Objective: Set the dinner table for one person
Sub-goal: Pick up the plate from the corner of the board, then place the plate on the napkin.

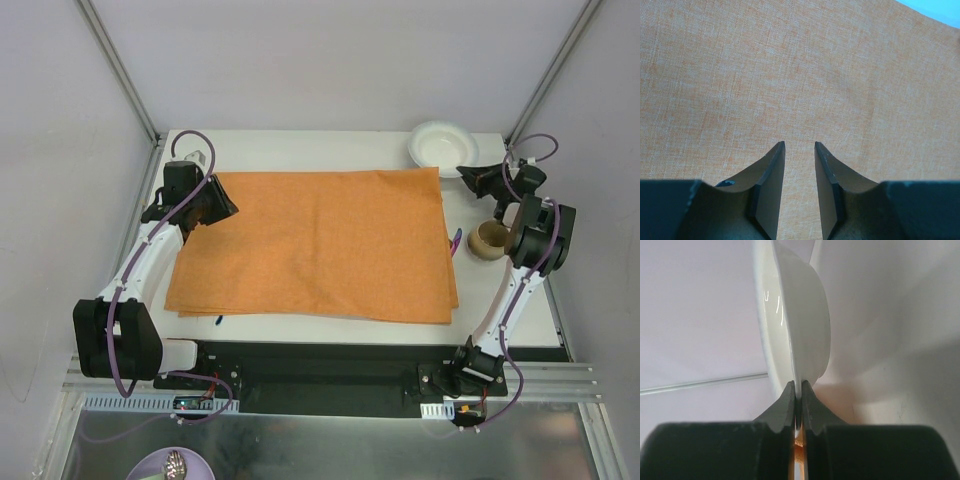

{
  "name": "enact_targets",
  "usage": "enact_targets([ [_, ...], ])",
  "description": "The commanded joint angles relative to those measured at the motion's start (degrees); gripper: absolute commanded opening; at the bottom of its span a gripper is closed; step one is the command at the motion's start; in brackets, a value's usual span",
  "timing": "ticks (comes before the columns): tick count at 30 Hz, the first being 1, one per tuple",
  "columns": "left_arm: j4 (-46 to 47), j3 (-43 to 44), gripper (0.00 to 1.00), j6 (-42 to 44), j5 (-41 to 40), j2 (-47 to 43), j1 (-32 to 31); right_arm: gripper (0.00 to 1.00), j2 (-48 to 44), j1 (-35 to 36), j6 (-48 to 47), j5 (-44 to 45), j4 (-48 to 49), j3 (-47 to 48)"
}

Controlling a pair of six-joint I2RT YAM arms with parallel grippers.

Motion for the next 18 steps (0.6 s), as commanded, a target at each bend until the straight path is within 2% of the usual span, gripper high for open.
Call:
enact_targets([
  [1,2.17,0.14,0.30,-0.97,1.79,-0.52,0.79,0.01,-11.85,1.22,-7.13,-4.49,-1.13,5.94],
  [5,2.43,0.14,0.29,-1.06,2.14,-0.69,0.79,0.01,-15.19,3.15,-14.34,-3.97,-11.06,7.95],
  [18,2.43,-0.65,0.29,-0.89,1.96,-1.83,0.79,0.01,-20.12,6.93,-19.45,-3.61,-19.16,10.07],
])
